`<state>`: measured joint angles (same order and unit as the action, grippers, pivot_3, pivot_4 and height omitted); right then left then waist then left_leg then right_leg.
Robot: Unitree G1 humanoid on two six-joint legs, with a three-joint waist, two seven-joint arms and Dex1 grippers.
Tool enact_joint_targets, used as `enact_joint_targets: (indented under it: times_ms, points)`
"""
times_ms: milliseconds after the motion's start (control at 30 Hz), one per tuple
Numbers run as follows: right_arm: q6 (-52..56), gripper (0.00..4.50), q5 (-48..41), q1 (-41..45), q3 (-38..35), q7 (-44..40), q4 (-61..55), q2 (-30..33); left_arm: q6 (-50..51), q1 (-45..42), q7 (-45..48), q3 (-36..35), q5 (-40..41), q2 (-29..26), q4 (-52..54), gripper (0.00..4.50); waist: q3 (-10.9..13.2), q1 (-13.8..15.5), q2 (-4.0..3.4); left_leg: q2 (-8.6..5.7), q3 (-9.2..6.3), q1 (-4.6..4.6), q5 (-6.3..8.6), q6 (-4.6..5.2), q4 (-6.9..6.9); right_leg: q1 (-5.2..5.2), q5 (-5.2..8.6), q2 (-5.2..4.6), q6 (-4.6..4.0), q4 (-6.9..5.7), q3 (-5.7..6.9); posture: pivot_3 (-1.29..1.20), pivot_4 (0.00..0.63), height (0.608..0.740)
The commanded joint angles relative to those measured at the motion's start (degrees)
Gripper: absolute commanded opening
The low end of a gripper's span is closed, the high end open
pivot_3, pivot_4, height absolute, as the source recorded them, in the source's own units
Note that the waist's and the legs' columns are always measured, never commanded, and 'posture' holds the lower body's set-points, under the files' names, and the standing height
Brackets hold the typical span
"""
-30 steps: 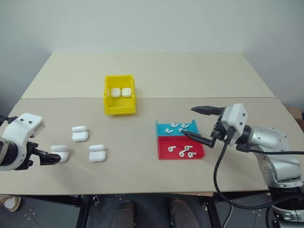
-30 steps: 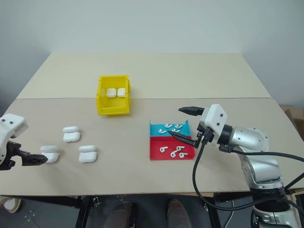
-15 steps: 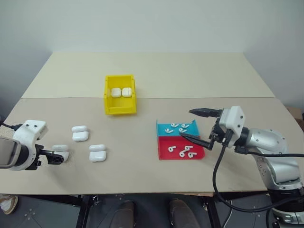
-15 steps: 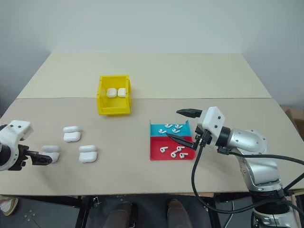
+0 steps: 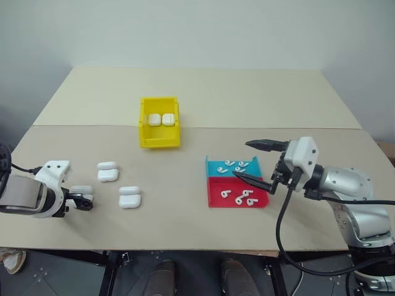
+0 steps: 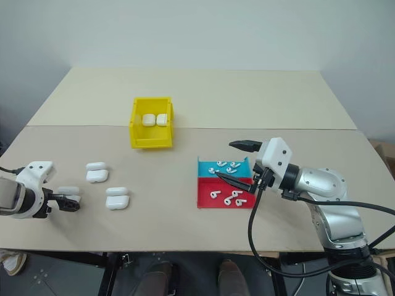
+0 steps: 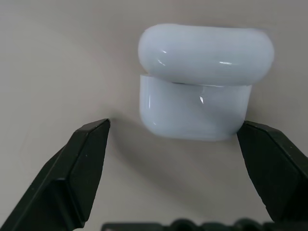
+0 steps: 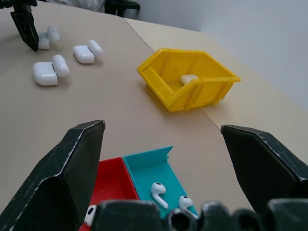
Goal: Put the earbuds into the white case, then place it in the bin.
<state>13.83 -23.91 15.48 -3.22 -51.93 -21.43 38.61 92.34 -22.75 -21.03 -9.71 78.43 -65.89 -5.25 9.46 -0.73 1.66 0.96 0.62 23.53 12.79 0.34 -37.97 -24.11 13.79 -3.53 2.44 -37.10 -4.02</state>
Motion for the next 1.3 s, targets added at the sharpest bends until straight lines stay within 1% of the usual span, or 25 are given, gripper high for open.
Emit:
enact_joint_targets:
  times_ms: [33,233,367,600,633,833,933,1000,1067,1200,1300]
  points:
    - [0.5,4.49,-1.5,0.5,-1.2,0.7,-2.7,0.1,0.2,-2.0,0.7,1.3,-3.9,0.3,-1.0,4.47,0.0,0.1,-0.01,-0.01,0.0,-0.02,-0.01,-0.01,0.0,0.02,0.0,0.0,0.0,-0.01,0.01,0.0,0.15,0.74]
    - [0.8,4.49,-1.3,-0.5,-1.2,1.3,-3.5,-0.1,0.2,-5.5,3.6,3.2,-7.7,2.2,-1.9,4.47,0.0,0.2,-0.01,-0.02,0.11,-0.08,-0.03,-0.05,0.0,0.09,0.0,0.02,0.0,-0.02,0.04,0.0,0.15,0.74]
    - [0.5,4.49,-1.1,-0.6,-1.4,1.2,-3.7,0.2,0.2,-6.0,4.9,4.4,-9.2,3.0,-2.0,4.47,0.0,0.2,-0.05,-0.03,0.11,-0.05,-0.03,-0.05,0.0,0.08,0.0,0.01,0.0,0.0,0.03,0.0,0.15,0.74]
    - [0.6,4.49,-1.2,-0.5,-1.5,1.0,-3.7,0.4,0.2,-3.2,5.6,5.2,-7.7,1.7,-1.2,4.47,-0.1,0.0,-0.08,-0.01,0.04,-0.1,-0.03,-0.05,0.0,0.09,0.0,0.01,0.0,-0.01,-0.01,0.0,0.15,0.74]
    - [0.6,4.49,-1.1,-0.5,-1.5,1.0,-3.7,0.5,0.2,-2.5,5.4,4.4,-7.0,1.5,-1.0,4.47,-0.1,0.0,-0.1,0.0,0.03,-0.11,-0.03,-0.05,0.0,0.09,0.0,0.01,0.0,-0.01,-0.01,0.0,0.15,0.74]
    - [0.3,4.49,-1.2,-0.5,-1.6,0.4,-3.2,0.8,0.2,2.5,0.5,0.1,2.0,-0.1,0.7,4.47,-0.1,-0.4,-0.1,0.04,0.0,-0.1,-0.03,-0.05,0.04,0.04,0.0,0.0,0.0,-0.01,-0.07,0.0,0.15,0.74]
    - [0.0,4.49,-1.1,-0.1,-1.3,0.1,-2.5,0.7,0.2,4.2,-4.4,-2.2,8.3,0.3,1.6,4.47,-0.1,-0.4,-0.1,0.05,-0.02,-0.11,-0.03,-0.05,0.07,0.03,0.0,0.0,-0.01,-0.02,-0.07,0.0,0.15,0.74]
    - [-0.2,4.49,-1.0,0.3,-1.1,-0.2,-2.1,0.5,-0.7,5.2,-9.3,-3.5,12.5,0.7,1.7,4.47,-0.1,-0.2,-0.1,0.06,-0.05,-0.11,-0.03,-0.05,0.07,0.04,0.0,-0.04,0.0,-0.02,-0.06,0.0,0.15,0.74]
    - [-0.4,4.49,-0.9,0.6,-0.8,-0.5,-1.6,0.4,-3.9,7.0,-14.5,-3.1,18.7,-0.7,2.3,4.47,-0.1,-0.2,-0.1,0.09,-0.08,-0.11,-0.03,-0.05,0.07,0.04,0.0,-0.08,-0.01,-0.02,-0.06,0.0,0.15,0.74]
    - [-0.9,4.49,-0.6,1.2,-0.3,-0.9,-1.0,-0.1,-13.6,10.2,-25.3,-0.3,31.5,-5.4,3.8,4.47,-0.1,-0.2,-0.09,0.09,-0.12,-0.08,-0.02,-0.06,0.09,-0.01,0.0,-0.25,-0.01,-0.02,0.01,0.0,0.15,0.74]
    - [-1.1,4.49,-0.6,1.4,-0.1,-1.1,-0.8,-0.3,-17.0,11.5,-27.6,0.4,34.6,-6.9,5.2,4.47,-0.1,-0.1,-0.09,0.04,-0.13,-0.06,-0.02,-0.06,0.11,-0.04,0.0,-0.41,-0.02,-0.02,0.07,0.0,0.15,0.74]
